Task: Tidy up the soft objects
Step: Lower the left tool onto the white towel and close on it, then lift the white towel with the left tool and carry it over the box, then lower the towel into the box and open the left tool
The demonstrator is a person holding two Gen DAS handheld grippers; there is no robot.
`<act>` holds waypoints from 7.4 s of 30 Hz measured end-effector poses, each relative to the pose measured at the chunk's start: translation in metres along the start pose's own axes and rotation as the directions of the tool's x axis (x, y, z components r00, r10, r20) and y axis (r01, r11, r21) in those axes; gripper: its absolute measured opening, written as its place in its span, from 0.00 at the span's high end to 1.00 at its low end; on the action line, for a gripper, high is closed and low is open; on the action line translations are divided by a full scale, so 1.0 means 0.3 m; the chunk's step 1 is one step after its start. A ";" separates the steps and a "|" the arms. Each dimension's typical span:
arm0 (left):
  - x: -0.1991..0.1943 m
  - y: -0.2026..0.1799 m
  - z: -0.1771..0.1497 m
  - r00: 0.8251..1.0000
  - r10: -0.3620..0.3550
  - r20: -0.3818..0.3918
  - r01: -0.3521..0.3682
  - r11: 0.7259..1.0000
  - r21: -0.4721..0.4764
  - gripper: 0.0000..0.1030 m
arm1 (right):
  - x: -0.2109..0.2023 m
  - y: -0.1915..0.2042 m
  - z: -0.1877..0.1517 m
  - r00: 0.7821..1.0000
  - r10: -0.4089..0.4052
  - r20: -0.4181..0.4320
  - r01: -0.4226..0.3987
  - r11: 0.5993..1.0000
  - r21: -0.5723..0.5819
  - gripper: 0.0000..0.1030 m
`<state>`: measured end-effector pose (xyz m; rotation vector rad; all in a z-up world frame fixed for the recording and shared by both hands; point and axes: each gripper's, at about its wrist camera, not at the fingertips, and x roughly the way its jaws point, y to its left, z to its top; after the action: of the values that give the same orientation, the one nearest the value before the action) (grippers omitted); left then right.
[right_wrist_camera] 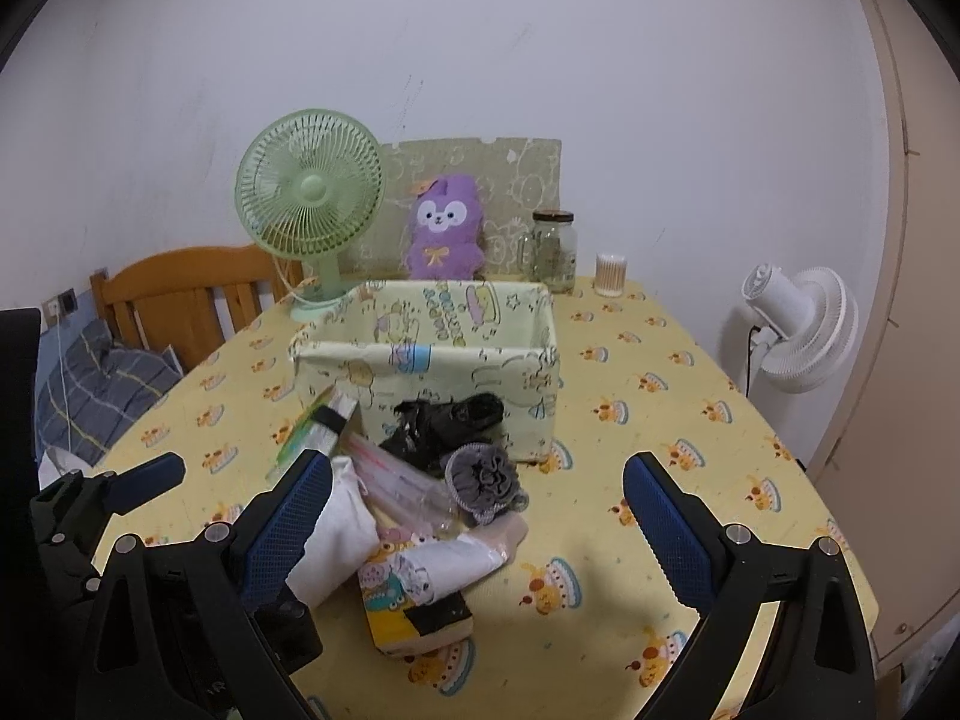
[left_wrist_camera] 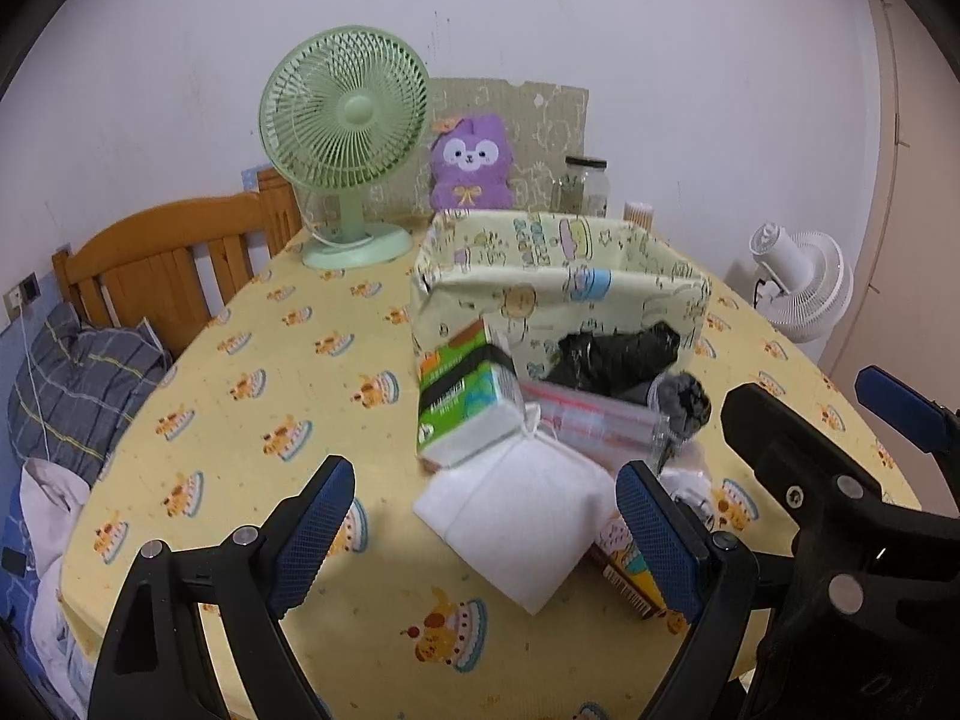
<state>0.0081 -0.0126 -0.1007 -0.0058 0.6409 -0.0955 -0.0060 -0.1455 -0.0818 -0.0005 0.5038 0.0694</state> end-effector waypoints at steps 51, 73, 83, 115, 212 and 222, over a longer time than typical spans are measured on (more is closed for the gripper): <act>0.102 -0.084 -0.052 0.996 -0.066 -0.065 0.071 0.994 0.081 0.78 | 0.168 -0.001 -0.095 0.975 0.072 -0.208 -0.053 0.994 0.097 0.82; 0.013 -0.096 -0.019 0.997 -0.072 -0.009 0.072 0.995 0.074 0.80 | 0.072 -0.004 -0.051 0.987 0.070 -0.142 -0.056 0.993 0.102 0.88; -0.043 -0.098 0.056 0.995 -0.092 0.033 0.089 0.994 0.066 0.80 | 0.023 -0.008 0.038 0.994 0.062 -0.085 -0.054 0.994 0.094 0.90; -0.114 -0.106 0.293 0.985 -0.111 0.133 0.102 0.992 0.073 0.80 | -0.034 -0.024 0.285 0.999 0.045 0.020 -0.046 0.996 0.073 0.90; 0.315 -0.003 0.486 0.996 -0.087 -0.006 0.087 0.996 -0.037 0.00 | 0.447 -0.038 0.452 0.994 0.083 -0.067 -0.078 0.994 0.077 0.10; 0.197 -0.008 0.483 0.997 -0.060 0.043 0.062 0.998 -0.030 0.00 | 0.332 -0.022 0.461 0.998 0.054 -0.028 -0.052 0.997 0.064 0.07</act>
<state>0.1415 -0.0239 -0.0197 -0.0578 0.6006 -0.1439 0.1480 -0.1431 -0.0089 0.0737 0.5360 0.1055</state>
